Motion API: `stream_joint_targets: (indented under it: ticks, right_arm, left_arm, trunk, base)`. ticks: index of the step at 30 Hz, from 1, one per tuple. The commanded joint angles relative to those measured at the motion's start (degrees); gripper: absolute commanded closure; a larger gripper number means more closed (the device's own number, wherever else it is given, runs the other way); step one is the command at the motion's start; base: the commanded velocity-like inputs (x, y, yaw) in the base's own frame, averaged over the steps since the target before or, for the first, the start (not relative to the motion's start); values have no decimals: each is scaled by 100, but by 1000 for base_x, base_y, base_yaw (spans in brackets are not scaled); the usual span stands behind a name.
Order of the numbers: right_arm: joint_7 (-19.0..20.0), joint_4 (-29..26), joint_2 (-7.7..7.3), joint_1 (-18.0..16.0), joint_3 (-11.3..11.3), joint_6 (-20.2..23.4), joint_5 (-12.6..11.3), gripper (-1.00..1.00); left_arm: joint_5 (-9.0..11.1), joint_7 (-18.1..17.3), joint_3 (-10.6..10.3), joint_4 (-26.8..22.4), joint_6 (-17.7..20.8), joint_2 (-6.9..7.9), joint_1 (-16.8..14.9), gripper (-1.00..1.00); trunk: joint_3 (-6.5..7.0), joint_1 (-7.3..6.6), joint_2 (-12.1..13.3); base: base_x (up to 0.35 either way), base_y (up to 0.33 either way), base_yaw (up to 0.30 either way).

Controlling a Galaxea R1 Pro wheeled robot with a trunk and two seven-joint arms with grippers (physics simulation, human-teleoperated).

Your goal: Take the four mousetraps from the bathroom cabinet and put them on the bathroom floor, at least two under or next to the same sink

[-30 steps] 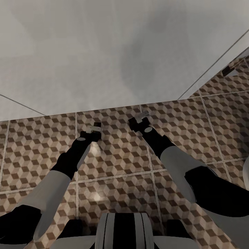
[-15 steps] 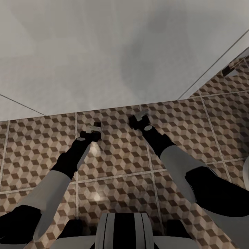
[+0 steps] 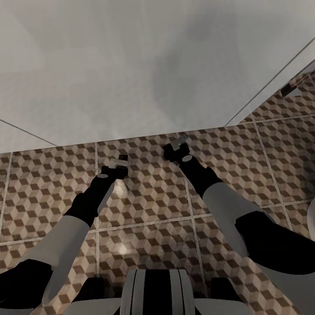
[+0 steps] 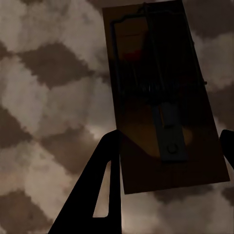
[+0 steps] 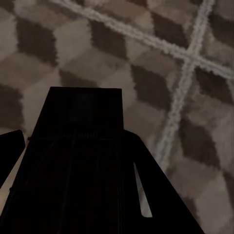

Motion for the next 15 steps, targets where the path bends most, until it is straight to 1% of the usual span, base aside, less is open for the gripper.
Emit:
stream_joint_targets:
  ticks: [1, 8, 15]
  right_arm:
    - [-22, -8, 0, -2, 18, 41, 51, 100]
    - [-18, -13, 0, -2, 18, 46, 51, 100]
    - [-10, 5, 0, -2, 18, 43, 51, 100]
  left_arm:
    - [14, 39, -18, -7, 29, 6, -2, 100]
    - [11, 39, -18, -11, 29, 7, -2, 100]
    - [8, 39, -18, -8, 29, 15, -2, 100]
  trunk:
    - [-3, -1, -1]
    - [-3, -1, -1]
    - [-3, -1, -1]
  base:
    - [33, 0, 0]
    - [96, 0, 0]
    - [21, 0, 0]
